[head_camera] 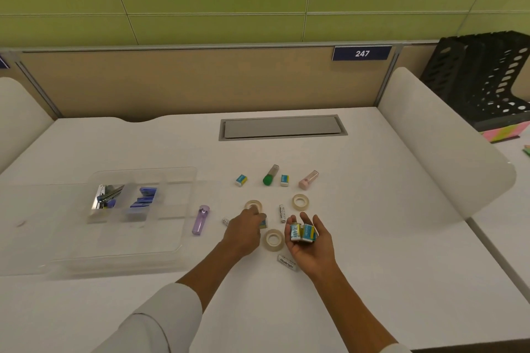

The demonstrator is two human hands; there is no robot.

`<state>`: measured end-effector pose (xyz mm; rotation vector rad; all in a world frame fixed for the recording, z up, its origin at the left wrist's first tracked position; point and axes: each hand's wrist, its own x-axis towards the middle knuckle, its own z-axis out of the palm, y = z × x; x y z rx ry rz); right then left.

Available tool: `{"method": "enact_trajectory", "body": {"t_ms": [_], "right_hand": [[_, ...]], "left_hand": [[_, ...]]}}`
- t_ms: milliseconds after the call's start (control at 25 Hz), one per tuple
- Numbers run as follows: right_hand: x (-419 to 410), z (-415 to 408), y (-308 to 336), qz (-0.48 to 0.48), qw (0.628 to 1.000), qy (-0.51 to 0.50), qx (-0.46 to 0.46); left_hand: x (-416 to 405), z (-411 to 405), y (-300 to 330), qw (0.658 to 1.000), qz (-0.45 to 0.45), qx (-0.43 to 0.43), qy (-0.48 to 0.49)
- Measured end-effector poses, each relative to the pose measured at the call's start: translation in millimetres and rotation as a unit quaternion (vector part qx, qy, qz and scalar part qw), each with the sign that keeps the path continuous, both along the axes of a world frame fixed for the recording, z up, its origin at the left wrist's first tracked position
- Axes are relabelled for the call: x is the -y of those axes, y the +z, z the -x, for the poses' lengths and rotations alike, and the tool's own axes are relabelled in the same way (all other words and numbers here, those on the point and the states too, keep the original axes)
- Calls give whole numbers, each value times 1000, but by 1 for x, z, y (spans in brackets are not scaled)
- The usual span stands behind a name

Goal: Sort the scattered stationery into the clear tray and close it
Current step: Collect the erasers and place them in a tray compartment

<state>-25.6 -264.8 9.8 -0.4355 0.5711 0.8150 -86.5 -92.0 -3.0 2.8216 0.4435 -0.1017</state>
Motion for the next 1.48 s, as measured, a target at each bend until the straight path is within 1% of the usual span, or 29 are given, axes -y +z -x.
{"method": "enact_trajectory", "body": {"t_ms": [80, 160, 360, 440, 480, 560, 640, 680, 760, 880, 1040, 1120, 1240, 1280, 1360, 1400, 1480], "right_hand": [[2, -2, -2, -4, 1000, -3, -4], [2, -4, -2, -12, 1000, -7, -5], [-2, -7, -2, -23, 1000, -12, -3], [-4, -9, -3, -18, 1000, -12, -2], [-7, -9, -4, -15, 1000, -12, -2], [-13, -10, -3, -9, 1000, -15, -1], [-22, -13, -4, -5, 1000, -16, 5], [-27, -15, -4, -5, 1000, -13, 13], [-38, -20, -5, 3, 999, -6, 33], [-52, -25, -4, 34, 998, -6, 50], [-60, -29, 1, 16, 998, -36, 46], [-61, -30, 2, -11, 998, -53, 37], [-60, -35, 2, -46, 996, -81, 14], [-59, -39, 1, -49, 995, -89, 7], [-55, -46, -3, -49, 994, -100, -2], [-52, -49, -4, -50, 993, -104, -5], [-48, -55, -5, -54, 992, -112, -4]], "left_hand": [[3, -3, -3, 999, -32, -10, -32], [6, -6, -5, 999, -35, -13, -22], [4, -9, -9, 998, 40, 5, 50], [-1, -9, -4, 995, 59, 33, 71], [-4, -10, 2, 993, 70, 62, 77], [-8, -12, 15, 983, 104, 142, 58], [-2, -14, 31, 970, 138, 200, -5], [4, -15, 37, 963, 156, 216, -42], [20, -16, 43, 953, 190, 217, -91], [25, -21, 45, 950, 211, 202, -110], [4, -27, 49, 943, 226, 192, -151], [-8, -33, 50, 937, 226, 222, -150], [-29, -57, 48, 936, 221, 265, -64], [-37, -68, 47, 943, 206, 260, -38], [-47, -88, 41, 964, 166, 205, -25], [-49, -97, 37, 975, 144, 164, -38], [-48, -117, 31, 986, 111, 94, -78]]}}
